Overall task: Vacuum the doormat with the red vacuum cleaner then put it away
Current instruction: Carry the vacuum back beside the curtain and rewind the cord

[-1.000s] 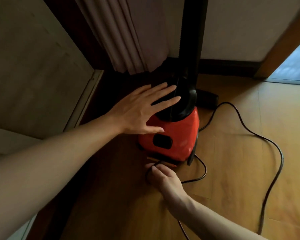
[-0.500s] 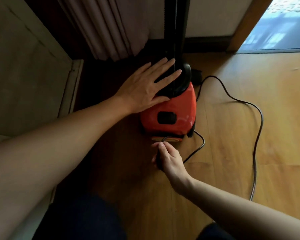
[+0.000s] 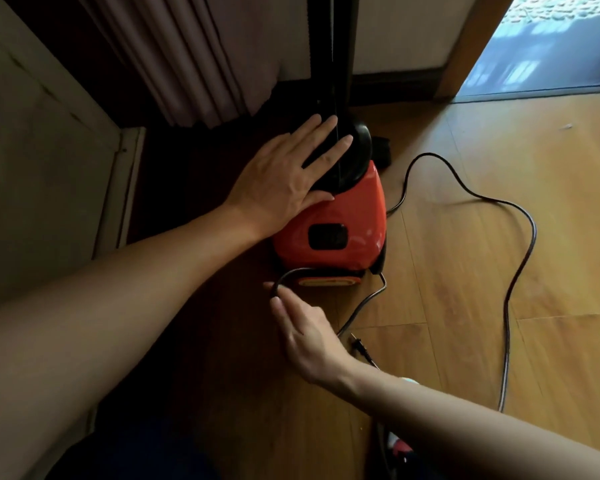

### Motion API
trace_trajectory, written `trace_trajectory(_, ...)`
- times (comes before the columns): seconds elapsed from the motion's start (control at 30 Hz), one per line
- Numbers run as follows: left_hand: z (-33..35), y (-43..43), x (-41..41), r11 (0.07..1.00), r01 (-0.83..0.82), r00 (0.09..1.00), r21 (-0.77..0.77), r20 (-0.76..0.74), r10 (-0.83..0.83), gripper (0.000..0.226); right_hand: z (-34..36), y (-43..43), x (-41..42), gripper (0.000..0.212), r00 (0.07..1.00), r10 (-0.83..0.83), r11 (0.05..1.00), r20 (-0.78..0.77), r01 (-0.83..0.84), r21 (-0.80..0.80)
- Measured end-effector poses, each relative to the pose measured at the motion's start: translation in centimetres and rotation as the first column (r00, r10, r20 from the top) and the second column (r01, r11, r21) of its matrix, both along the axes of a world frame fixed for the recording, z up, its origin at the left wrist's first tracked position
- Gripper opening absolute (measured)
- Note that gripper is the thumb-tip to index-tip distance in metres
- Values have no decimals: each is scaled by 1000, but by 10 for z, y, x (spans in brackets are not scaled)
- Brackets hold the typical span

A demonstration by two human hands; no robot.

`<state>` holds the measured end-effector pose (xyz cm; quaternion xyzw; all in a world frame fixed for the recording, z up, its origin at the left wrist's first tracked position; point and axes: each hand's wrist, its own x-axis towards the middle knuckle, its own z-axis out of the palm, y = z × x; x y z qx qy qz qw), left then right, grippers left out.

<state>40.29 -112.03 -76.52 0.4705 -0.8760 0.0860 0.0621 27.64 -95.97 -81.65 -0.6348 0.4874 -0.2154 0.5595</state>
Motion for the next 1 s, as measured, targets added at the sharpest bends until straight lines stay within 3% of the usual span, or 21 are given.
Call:
trace_trajectory(0.2,-3,-2,0,1000,7,1000,-29,-15,-7,74,-61,-26,21,26,980,135,944,-149,-82,319)
trace_trajectory(0.27,-4,-3,1,1000,10,1000,-19,-21,-10,73,-82,-37,7,35,943,201,926,-264,-95,365)
trace_trajectory(0.37,-5,-4,2,1000,20,999,-5,-44,-20,73,-100,-48,-22,38,926,111,925,-362,37,378)
trace_trajectory(0.47,-6,-4,2,1000,17,997,-1,-78,-17,72,-106,-57,-47,13,894,38,890,-446,173,422)
trace_trajectory(0.53,-8,-4,1,1000,17,994,15,-105,-15,72,-106,-60,-66,31,860,-8,902,-510,227,368)
trace_trajectory(0.63,-8,-3,0,1000,15,991,23,-132,-12,71,-96,-59,-91,18,887,-102,933,-449,242,267)
trace_trajectory(0.77,-8,-2,-2,1000,12,988,24,-157,-8,70,-79,-59,-109,20,914,-211,930,-348,297,216)
trace_trajectory(0.87,-7,-1,-3,1000,2,986,27,-169,2,70,-65,-57,-115,22,930,-331,835,-158,366,410)
trace_trajectory(1.0,-6,0,-5,1000,6,985,23,-175,-2,70,-40,-55,-129,23,881,-455,672,126,247,698)
